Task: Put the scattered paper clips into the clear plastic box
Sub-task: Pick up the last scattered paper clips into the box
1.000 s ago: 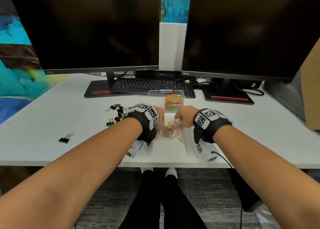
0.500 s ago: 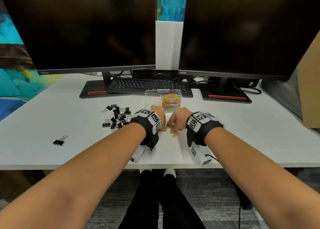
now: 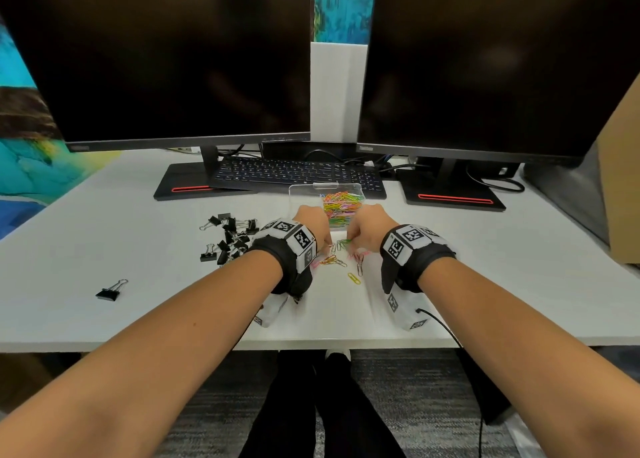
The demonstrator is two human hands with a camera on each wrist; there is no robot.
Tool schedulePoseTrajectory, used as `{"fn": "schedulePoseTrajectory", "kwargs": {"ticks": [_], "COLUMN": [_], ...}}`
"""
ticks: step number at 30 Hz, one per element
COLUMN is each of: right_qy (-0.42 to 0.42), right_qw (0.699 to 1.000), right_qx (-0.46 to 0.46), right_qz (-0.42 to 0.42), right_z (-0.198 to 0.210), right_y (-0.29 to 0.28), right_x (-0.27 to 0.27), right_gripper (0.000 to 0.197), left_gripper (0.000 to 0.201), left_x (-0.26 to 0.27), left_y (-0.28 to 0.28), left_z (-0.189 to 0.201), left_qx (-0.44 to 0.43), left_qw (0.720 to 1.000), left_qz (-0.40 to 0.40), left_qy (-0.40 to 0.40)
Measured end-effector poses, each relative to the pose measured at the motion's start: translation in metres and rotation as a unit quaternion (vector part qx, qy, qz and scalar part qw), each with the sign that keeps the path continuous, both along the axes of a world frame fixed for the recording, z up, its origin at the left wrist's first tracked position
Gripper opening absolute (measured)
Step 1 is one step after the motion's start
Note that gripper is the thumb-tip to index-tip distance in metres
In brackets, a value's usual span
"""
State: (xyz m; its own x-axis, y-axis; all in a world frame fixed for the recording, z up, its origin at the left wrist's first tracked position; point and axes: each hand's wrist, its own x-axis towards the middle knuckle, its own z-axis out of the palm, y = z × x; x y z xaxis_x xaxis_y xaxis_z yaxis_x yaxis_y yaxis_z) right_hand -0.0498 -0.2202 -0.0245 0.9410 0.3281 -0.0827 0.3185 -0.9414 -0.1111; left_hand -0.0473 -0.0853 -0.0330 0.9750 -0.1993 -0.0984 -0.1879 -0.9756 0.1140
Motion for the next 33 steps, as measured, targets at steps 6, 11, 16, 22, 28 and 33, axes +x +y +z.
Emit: {"fn": "schedulePoseTrajectory", "kwargs": {"ticks": [6,11,16,22,28,33], "right_qy": [-0.057,-0.099,-0.106,-0.130,-0.186,-0.179], "right_qw": [0.996,0.987,0.983,0.968,0.954,0.958], "right_qx": [0.055,0.098,0.124,0.190,0.214,0.208], "right_qz": [-0.044,-0.082,-0.086,-0.104,-0.094,-0.087], "right_z": [0.023,0.033,0.032,0.018,-0.002,-0.007], "right_y": [-0.002,0.003,0.007,-0.005,-0.023,-0.030], "right_x": [0.023,0.040,0.050,0.058,0.053,0.051], "right_gripper": [0.023,0.019,0.021,0.028,0.022,0.021], "left_gripper": [0.028,0.025,0.037,0.018,0.017,0.020], "left_x": [0.008,0.009,0.010,0.015,0.038,0.053], "left_y": [0.007,0.006,0.007,0.010,-0.002,-0.012], "left_z": [0.020,0.028,0.031,0.030,0.044,0.042], "left_qx": [-0.007,0.010,-0.047,-0.187,-0.275,-0.270], "left_qw": [0.999,0.999,0.997,0.977,0.950,0.955], "left_qz": [-0.002,-0.005,0.007,0.013,0.025,0.027], "left_qy": [-0.040,-0.039,-0.058,-0.099,-0.143,-0.120]}}
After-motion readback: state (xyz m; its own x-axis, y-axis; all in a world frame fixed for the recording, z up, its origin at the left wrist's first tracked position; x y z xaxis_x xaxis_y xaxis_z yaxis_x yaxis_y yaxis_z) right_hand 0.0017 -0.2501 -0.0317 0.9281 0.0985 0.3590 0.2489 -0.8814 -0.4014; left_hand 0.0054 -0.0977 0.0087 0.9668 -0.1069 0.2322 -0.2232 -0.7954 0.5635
